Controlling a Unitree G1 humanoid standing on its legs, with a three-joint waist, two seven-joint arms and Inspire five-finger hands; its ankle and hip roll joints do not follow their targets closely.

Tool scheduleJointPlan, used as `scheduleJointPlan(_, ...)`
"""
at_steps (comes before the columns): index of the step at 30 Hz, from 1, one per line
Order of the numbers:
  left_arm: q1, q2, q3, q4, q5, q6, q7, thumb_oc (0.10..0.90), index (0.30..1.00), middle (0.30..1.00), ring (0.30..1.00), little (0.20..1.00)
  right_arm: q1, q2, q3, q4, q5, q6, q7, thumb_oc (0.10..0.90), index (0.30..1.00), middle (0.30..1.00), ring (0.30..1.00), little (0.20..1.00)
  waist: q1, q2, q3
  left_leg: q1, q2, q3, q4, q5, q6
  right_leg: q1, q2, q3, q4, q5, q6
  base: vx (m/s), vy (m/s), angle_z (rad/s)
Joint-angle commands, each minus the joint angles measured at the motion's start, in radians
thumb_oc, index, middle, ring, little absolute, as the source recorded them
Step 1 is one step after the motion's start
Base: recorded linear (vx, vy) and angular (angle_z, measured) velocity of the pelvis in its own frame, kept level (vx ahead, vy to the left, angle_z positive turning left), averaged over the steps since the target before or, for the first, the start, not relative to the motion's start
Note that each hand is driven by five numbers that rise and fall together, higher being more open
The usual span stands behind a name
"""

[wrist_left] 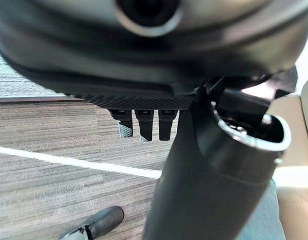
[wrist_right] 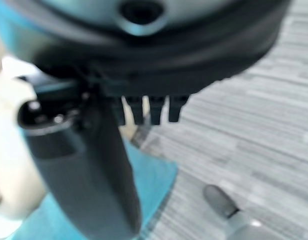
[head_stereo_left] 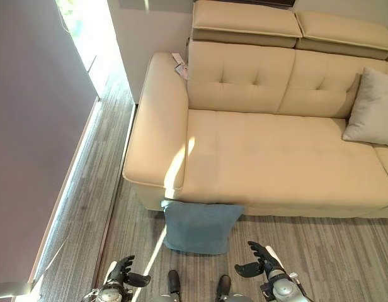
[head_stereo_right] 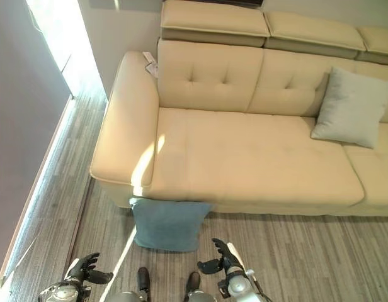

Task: Pick up all the scattered cushions and arrange them neatly on the sofa.

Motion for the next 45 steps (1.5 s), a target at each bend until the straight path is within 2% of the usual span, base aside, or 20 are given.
scheduleJointPlan(1,-0.002,-0.008,0.002,-0.007,0.007,-0.025,-0.001,0.8,0.9,0.9,0.9,0.9,-0.03,-0.061,-0.014,-0.064,-0.01,-0.039,-0.036,0.8,0.9,0.9,0.9,0.9,-0.002,-0.007,-0.032,0.006,-0.025,-0.078,0.048,-0.124,-0.02,-0.045,0.022,0.061,0.048,-0.042,0.031,0.04,-0.05,-0.09)
scheduleJointPlan(4,0.0,-0.025,-0.014,-0.009,0.02,-0.026,-0.006,0.8,0.9,0.9,0.9,0.9,-0.017,-0.07,-0.019,-0.078,-0.014,-0.041,-0.038,0.8,0.9,0.9,0.9,0.9,-0.014,0.004,-0.038,0.015,-0.025,-0.076,0.042,-0.127,-0.026,-0.024,0.032,0.073,0.007,-0.036,0.025,0.01,-0.081,-0.06)
scheduleJointPlan(7,-0.009,-0.037,-0.028,-0.017,0.021,-0.027,-0.008,0.8,0.9,0.9,0.9,0.9,-0.005,-0.082,-0.029,-0.099,-0.013,-0.044,-0.038,0.8,0.9,0.9,0.9,0.9,-0.027,0.012,-0.027,-0.011,-0.023,-0.081,0.108,-0.14,-0.041,-0.01,0.043,0.097,-0.021,-0.037,0.016,-0.06,-0.088,0.05)
scheduleJointPlan(9,-0.02,-0.052,-0.04,-0.023,0.017,-0.026,-0.01,0.8,0.9,0.9,0.9,0.9,0.01,-0.093,-0.047,-0.106,-0.007,-0.047,-0.043,0.8,0.9,0.9,0.9,0.9,-0.038,0.01,-0.016,-0.05,-0.013,-0.08,0.208,-0.158,-0.066,0.017,0.042,0.096,-0.038,-0.046,0.001,-0.04,-0.071,0.13)
scheduleJointPlan(12,-0.025,-0.063,-0.049,-0.028,0.008,-0.028,-0.011,0.8,0.9,0.9,0.9,0.9,0.012,-0.096,-0.054,-0.087,0.0,-0.048,-0.046,0.8,0.9,0.9,0.9,0.9,-0.038,0.003,-0.009,-0.076,-0.008,-0.09,0.271,-0.165,-0.079,0.038,0.04,0.096,-0.048,-0.051,-0.008,0.04,-0.016,0.11)
scheduleJointPlan(15,-0.033,-0.066,-0.063,-0.046,-0.007,-0.027,-0.01,0.8,0.9,0.9,0.9,0.9,0.013,-0.097,-0.056,-0.067,0.009,-0.047,-0.048,0.8,0.9,0.9,0.9,0.9,-0.037,-0.001,-0.011,-0.095,0.001,-0.116,0.252,-0.159,-0.076,0.048,0.039,0.097,-0.054,-0.054,-0.005,0.11,0.033,0.07)
scheduleJointPlan(16,-0.039,-0.065,-0.071,-0.051,-0.011,-0.026,-0.007,0.8,0.9,0.9,0.9,0.9,0.013,-0.097,-0.057,-0.052,0.016,-0.042,-0.047,0.8,0.9,0.9,0.9,0.9,-0.03,-0.007,-0.016,-0.125,0.014,-0.135,0.22,-0.134,-0.076,0.056,0.037,0.101,-0.054,-0.057,0.001,0.16,0.06,0.07)
scheduleJointPlan(18,-0.041,-0.064,-0.075,-0.054,-0.014,-0.025,-0.006,0.8,0.9,0.9,0.9,0.9,0.012,-0.097,-0.056,-0.052,0.018,-0.041,-0.049,0.8,0.9,0.9,0.9,0.9,-0.025,-0.01,-0.014,-0.135,0.018,-0.144,0.21,-0.124,-0.079,0.059,0.037,0.105,-0.051,-0.063,0.001,0.15,0.073,-0.05)
scheduleJointPlan(19,-0.042,-0.061,-0.077,-0.054,-0.015,-0.025,-0.005,0.8,0.9,0.9,0.9,0.9,0.007,-0.097,-0.054,-0.045,0.019,-0.04,-0.048,0.8,0.9,0.9,0.9,0.9,-0.017,-0.008,-0.014,-0.148,0.016,-0.174,0.194,-0.11,-0.079,0.063,0.043,0.122,-0.043,-0.08,0.004,0.1,0.072,-0.14)
scheduleJointPlan(22,-0.041,-0.061,-0.077,-0.048,-0.013,-0.02,-0.008,0.8,0.9,0.9,0.9,0.9,0.007,-0.092,-0.053,-0.036,0.01,-0.033,-0.044,0.8,0.9,0.9,0.9,0.9,-0.021,-0.005,-0.021,-0.135,0.016,-0.173,0.18,-0.105,-0.078,0.067,0.041,0.135,-0.031,-0.09,0.006,0.18,0.151,-0.25)
scheduleJointPlan(27,-0.039,-0.042,-0.068,-0.056,-0.013,-0.022,-0.005,0.8,0.9,0.9,0.9,0.9,0.001,-0.074,-0.04,-0.018,0.0,-0.028,-0.041,0.8,0.9,0.9,0.9,0.9,-0.007,-0.021,-0.033,-0.117,-0.001,-0.153,0.174,-0.127,-0.048,0.054,0.01,0.182,0.006,-0.088,0.026,0.16,0.181,-0.28)
scheduleJointPlan(28,-0.043,-0.026,-0.058,-0.059,-0.016,-0.022,0.001,0.8,0.9,0.9,0.9,0.9,-0.007,-0.062,-0.032,-0.012,-0.003,-0.023,-0.037,0.8,0.9,0.9,0.9,0.9,-0.001,-0.024,-0.031,-0.105,-0.009,-0.141,0.163,-0.139,-0.03,0.027,-0.006,0.191,0.058,-0.083,0.043,0.07,0.118,-0.23)
scheduleJointPlan(33,-0.049,0.0,-0.037,-0.068,-0.026,-0.024,0.01,0.8,0.9,0.9,0.9,0.9,-0.031,-0.053,-0.02,-0.009,-0.008,-0.022,-0.039,0.8,0.9,0.9,0.9,0.9,0.01,-0.023,-0.017,-0.088,-0.011,-0.115,0.15,-0.149,-0.01,-0.044,-0.022,0.187,0.167,-0.063,0.075,0.06,0.118,-0.25)
scheduleJointPlan(34,-0.047,0.004,-0.033,-0.066,-0.027,-0.026,0.009,0.8,0.9,0.9,0.9,0.9,-0.032,-0.051,-0.02,-0.01,-0.009,-0.022,-0.038,0.8,0.9,0.9,0.9,0.9,0.009,-0.021,-0.014,-0.078,-0.012,-0.114,0.142,-0.148,-0.007,-0.058,-0.022,0.184,0.188,-0.054,0.077,0.13,0.13,-0.31)
scheduleJointPlan(35,-0.046,0.007,-0.03,-0.066,-0.026,-0.028,0.011,0.8,0.9,0.9,0.9,0.9,-0.029,-0.051,-0.02,-0.019,-0.007,-0.025,-0.039,0.8,0.9,0.9,0.9,0.9,0.0,-0.015,-0.009,-0.058,-0.021,-0.125,0.125,-0.147,-0.002,-0.092,0.001,0.197,0.204,-0.05,0.069,0.1,0.091,-0.22)
scheduleJointPlan(37,-0.046,0.007,-0.028,-0.064,-0.025,-0.029,0.012,0.8,0.9,0.9,0.9,0.9,-0.029,-0.053,-0.02,-0.019,-0.007,-0.024,-0.039,0.8,0.9,0.9,0.9,0.9,-0.002,-0.013,-0.008,-0.05,-0.025,-0.126,0.117,-0.146,-0.001,-0.095,0.006,0.193,0.188,-0.052,0.065,0.08,0.044,-0.1)
scheduleJointPlan(39,-0.047,0.005,-0.033,-0.054,-0.02,-0.031,0.012,0.8,0.9,0.9,0.9,0.9,-0.028,-0.056,-0.018,-0.02,-0.011,-0.024,-0.038,0.8,0.9,0.9,0.9,0.9,-0.007,-0.008,-0.003,-0.039,-0.031,-0.129,0.102,-0.145,-0.003,-0.108,0.008,0.162,0.135,-0.049,0.05,0.09,-0.003,0.08)
scheduleJointPlan(43,-0.042,-0.004,-0.031,-0.047,-0.014,-0.036,0.009,0.8,0.9,0.9,0.9,0.9,-0.018,-0.061,-0.021,-0.004,-0.015,-0.025,-0.037,0.8,0.9,0.9,0.9,0.9,-0.007,-0.01,-0.002,-0.041,-0.043,-0.147,0.107,-0.143,-0.002,-0.085,0.007,0.178,0.096,-0.044,0.051,0.04,-0.016,0.14)
scheduleJointPlan(45,-0.036,-0.016,-0.033,-0.04,-0.009,-0.039,0.01,0.8,0.9,0.9,0.9,0.9,-0.017,-0.063,-0.022,0.012,-0.017,-0.029,-0.043,0.8,0.9,0.9,0.9,0.9,-0.002,-0.01,-0.019,-0.025,-0.044,-0.142,0.077,-0.139,-0.011,-0.053,0.008,0.161,0.055,-0.035,0.05,0.08,-0.059,0.1)
